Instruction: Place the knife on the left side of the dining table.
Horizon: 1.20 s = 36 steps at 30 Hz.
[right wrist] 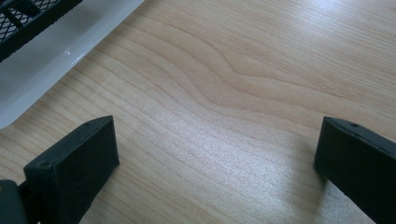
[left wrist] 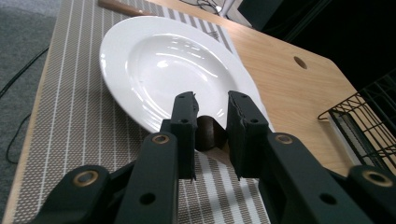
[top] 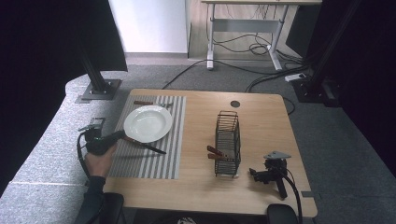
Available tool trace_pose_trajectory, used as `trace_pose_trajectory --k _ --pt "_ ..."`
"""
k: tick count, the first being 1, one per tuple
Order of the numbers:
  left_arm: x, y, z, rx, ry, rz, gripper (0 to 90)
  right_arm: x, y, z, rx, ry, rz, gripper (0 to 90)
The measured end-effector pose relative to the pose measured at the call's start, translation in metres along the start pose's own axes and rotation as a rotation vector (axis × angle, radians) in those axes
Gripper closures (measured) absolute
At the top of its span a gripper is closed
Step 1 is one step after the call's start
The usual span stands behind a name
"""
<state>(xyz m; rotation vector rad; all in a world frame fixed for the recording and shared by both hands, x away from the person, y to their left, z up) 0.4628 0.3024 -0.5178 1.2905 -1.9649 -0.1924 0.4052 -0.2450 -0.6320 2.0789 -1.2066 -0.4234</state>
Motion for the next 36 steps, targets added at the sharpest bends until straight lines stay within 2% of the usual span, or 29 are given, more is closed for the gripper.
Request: trace_pose_trajectory --k 15,29,36 --pt "-0.037 -0.013 0.015 -0.002 0.103 -0.002 70.6 0.000 0.000 0.000 0.000 0.000 0.000 0.0" --pt "-0.063 -0.027 0.031 -0.048 0.110 -0.077 68.5 0.000 0.000 0.000 0.000 0.000 0.000 0.0" --pt "-0.073 -0.030 0.041 -0.091 0.115 -0.106 67.7 0.000 0.000 0.000 0.000 0.000 0.000 0.0"
Point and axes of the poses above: each handheld gripper's, and its own axes: y roughly backward along the jaws, z roughly out of its underside, x roughly to its right, the point moved 10 cm from there along -y, roughly forward along the jaws, and after that the axes turned 6 degrees about y, right-handed, at the moved point
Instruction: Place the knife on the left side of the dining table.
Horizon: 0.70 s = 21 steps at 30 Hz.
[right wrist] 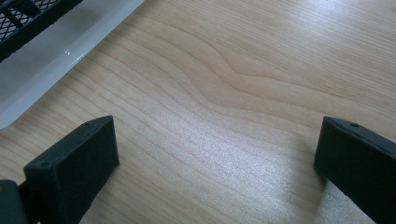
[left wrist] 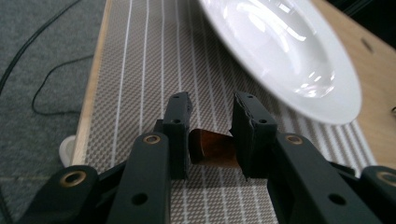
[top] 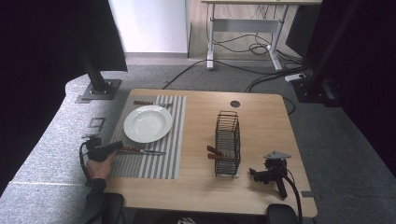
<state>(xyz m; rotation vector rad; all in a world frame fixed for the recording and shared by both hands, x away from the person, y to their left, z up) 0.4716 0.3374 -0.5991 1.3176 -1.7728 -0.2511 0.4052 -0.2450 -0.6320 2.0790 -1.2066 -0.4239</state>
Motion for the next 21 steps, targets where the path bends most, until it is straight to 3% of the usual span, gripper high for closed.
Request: trace_pose_trajectory --k 8,12,21 --pt "-0.0065 -0.0046 0.0070 -0.023 -0.029 -0.037 67.9 0.0000 0.0000 0.0000 0.000 0.000 0.000 0.0" --pt "-0.0059 -0.0049 0.0073 -0.020 -0.064 -0.054 66.8 0.0000 0.0000 0.0000 0.000 0.000 0.000 0.0" --pt "-0.0060 -0.0025 0.0041 0.007 -0.130 -0.087 53.1 0.0000 0.0000 -0.0001 0.000 0.000 0.000 0.0"
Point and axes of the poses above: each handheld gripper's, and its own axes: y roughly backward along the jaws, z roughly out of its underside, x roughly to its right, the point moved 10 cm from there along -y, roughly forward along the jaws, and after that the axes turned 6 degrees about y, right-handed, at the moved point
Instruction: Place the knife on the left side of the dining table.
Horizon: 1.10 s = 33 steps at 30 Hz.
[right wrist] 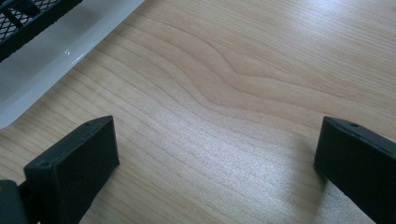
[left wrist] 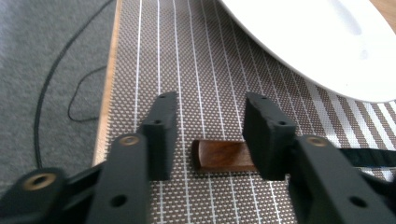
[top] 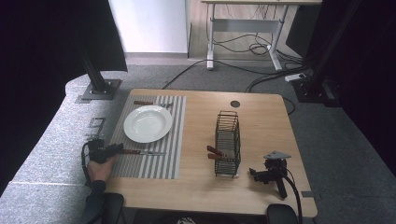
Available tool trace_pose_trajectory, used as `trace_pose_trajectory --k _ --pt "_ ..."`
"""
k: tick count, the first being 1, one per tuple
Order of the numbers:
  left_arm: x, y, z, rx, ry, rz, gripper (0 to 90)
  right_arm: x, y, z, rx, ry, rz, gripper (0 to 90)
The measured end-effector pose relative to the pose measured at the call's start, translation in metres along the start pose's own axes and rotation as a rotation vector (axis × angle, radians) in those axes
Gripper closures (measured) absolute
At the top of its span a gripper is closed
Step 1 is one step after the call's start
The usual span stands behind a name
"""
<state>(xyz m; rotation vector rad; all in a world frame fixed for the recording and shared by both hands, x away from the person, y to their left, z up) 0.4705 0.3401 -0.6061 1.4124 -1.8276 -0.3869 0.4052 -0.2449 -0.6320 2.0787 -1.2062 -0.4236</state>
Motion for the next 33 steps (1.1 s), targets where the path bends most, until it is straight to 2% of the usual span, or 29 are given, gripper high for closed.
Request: trace_pose_trajectory --k 4,7,9,10,13,16,17,19,22,23,33 --pt "0.005 0.006 -0.005 0.042 -0.083 -0.005 37.6 0.000 0.000 0.000 0.000 0.000 0.000 0.0" --pt "0.013 0.012 -0.006 0.050 -0.172 -0.007 26.8 0.000 0.000 0.000 0.000 0.000 0.000 0.0" --pt "0.020 0.016 -0.002 0.036 -0.240 -0.019 19.3 0.000 0.000 0.000 0.000 0.000 0.000 0.0" --pt "0.022 0.017 0.000 0.032 -0.254 -0.022 15.1 0.000 0.000 0.000 0.000 0.000 0.000 0.0" --pt "0.029 0.019 0.009 0.009 -0.292 -0.016 10.3 0.000 0.000 0.000 0.000 0.000 0.000 0.0" --pt "0.033 0.017 0.022 -0.024 -0.345 -0.036 0.0 0.000 0.000 0.000 0.000 0.000 0.000 0.0" --pt "0.034 0.016 0.027 -0.039 -0.366 -0.045 0.0 0.000 0.000 0.000 0.000 0.000 0.000 0.0" --pt "0.035 0.011 0.035 -0.069 -0.384 -0.047 0.0 0.000 0.000 0.000 0.000 0.000 0.000 0.0" --pt "0.031 0.004 0.045 -0.110 -0.386 -0.061 0.0 0.000 0.000 0.000 0.000 0.000 0.000 0.0" --pt "0.030 0.003 0.047 -0.121 -0.399 -0.080 0.0 0.000 0.000 0.000 0.000 0.000 0.000 0.0" --pt "0.030 0.003 0.047 -0.124 -0.390 -0.080 0.0 0.000 0.000 0.000 0.001 0.000 0.000 0.0"
Point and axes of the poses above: each handheld gripper's, and its own axes: y roughly backward along the jaws, z roughly out of its underside, x roughly to its right, the point moved 10 cm from there along -y, roughly forward along the jaws, and after that the axes turned 6 degrees about y, right-handed, at the moved point
